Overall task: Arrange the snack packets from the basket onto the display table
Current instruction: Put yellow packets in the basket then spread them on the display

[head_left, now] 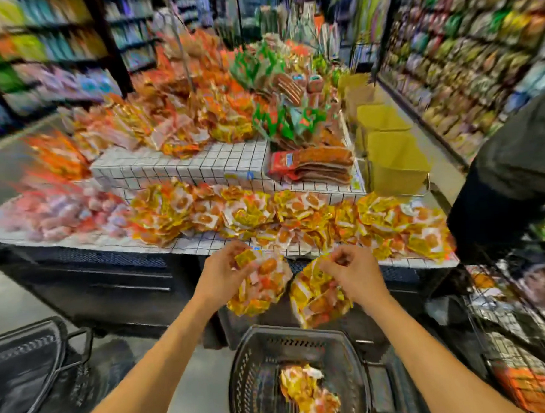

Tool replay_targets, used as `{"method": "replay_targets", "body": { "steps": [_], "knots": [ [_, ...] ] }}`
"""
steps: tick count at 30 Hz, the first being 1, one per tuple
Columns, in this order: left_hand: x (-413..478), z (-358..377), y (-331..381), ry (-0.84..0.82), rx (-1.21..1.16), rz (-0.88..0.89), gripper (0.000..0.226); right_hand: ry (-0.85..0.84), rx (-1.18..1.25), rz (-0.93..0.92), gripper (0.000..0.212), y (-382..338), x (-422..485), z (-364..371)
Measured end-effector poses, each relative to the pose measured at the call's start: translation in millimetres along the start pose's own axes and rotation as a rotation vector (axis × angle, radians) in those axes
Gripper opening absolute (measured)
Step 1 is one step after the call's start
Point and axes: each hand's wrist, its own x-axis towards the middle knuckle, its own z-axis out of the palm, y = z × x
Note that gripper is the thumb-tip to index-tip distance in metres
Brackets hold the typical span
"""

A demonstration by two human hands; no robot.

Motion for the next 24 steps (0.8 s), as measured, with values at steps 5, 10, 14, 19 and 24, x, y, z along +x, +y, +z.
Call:
{"method": "replay_targets", "body": {
  "steps": [5, 10, 14, 19, 24],
  "knots": [
    [39.7, -37.3, 8.2, 0.060, -0.001, 0.086, 0.033, 0.017, 0.007, -0.051, 0.020, -38.7, 35.9, 6.1],
    [95.6, -75.8, -1.0, 0.087, -0.050, 0.150, 0.036, 0.051, 0.003, -0.118, 0.017, -73.6, 81.3, 25.6],
    [141.7, -105.9, -8.5, 0.091, -0.094, 0.156, 0.028, 0.093, 0.006, -0.130, 0.012, -101.3, 119.7, 48.3],
    [192.3, -140.6, -20.3, 0.103, -0.126, 0.160, 0.030, 0.137, 0.015, -0.169, 0.016, -129.1, 168.2, 80.5],
    [240.9, -169.9, -38.1, 0.074, -0.075, 0.189, 0.026, 0.170, -0.035, -0.227, 0.021, -154.1, 211.4, 120.9]
  ]
}}
